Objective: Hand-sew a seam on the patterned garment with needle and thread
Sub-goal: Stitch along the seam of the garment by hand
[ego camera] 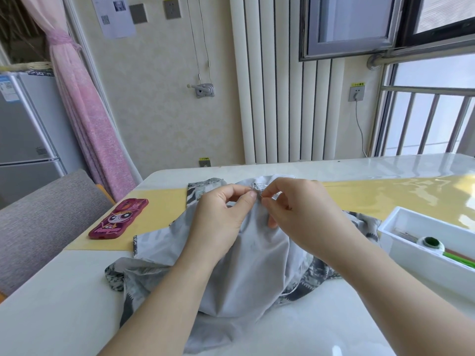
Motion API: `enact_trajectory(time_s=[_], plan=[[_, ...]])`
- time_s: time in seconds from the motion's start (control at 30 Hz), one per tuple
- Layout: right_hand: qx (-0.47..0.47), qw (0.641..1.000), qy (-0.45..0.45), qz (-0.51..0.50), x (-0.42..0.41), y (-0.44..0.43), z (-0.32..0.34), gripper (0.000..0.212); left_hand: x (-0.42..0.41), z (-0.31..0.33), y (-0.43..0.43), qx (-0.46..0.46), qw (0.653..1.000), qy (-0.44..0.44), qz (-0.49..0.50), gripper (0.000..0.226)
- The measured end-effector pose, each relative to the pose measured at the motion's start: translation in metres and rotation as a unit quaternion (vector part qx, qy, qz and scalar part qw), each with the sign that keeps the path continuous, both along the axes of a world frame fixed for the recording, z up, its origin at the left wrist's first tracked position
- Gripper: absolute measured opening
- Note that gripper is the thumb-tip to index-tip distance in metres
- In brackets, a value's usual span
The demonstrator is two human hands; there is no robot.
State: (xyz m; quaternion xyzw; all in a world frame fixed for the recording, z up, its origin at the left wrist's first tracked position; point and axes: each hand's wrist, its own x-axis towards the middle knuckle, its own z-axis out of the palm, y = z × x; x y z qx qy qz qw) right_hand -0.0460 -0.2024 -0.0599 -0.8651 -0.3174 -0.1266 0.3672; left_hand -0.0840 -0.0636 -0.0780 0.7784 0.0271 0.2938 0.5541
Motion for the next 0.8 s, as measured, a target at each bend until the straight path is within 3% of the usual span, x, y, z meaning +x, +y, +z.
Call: enact_trajectory(time_s=[0.27, 0.5, 0.67, 0.8], plan=[[0.005, 1.0, 0.0, -0.006, 0.002, 0.002, -0.001, 0.012, 0.0, 0.0, -0.003, 0.023, 1.0, -0.005, 0.02, 0.022], [0.008, 1.0, -0.019, -0.004, 0.003, 0.005, -0.005, 0.006, -0.007, -0.001, -0.009, 0.136, 0.986, -0.053, 0.075, 0.02], [0.014, 0.999, -0.029, -0.002, 0.0, 0.008, -0.004, 0.011, -0.009, -0.003, -0.009, 0.139, 0.984, -0.066, 0.095, 0.012], [0.01, 0.999, -0.039, -0.002, -0.002, 0.011, -0.003, 0.011, -0.01, -0.004, -0.011, 0.114, 0.988, -0.066, 0.085, 0.021]])
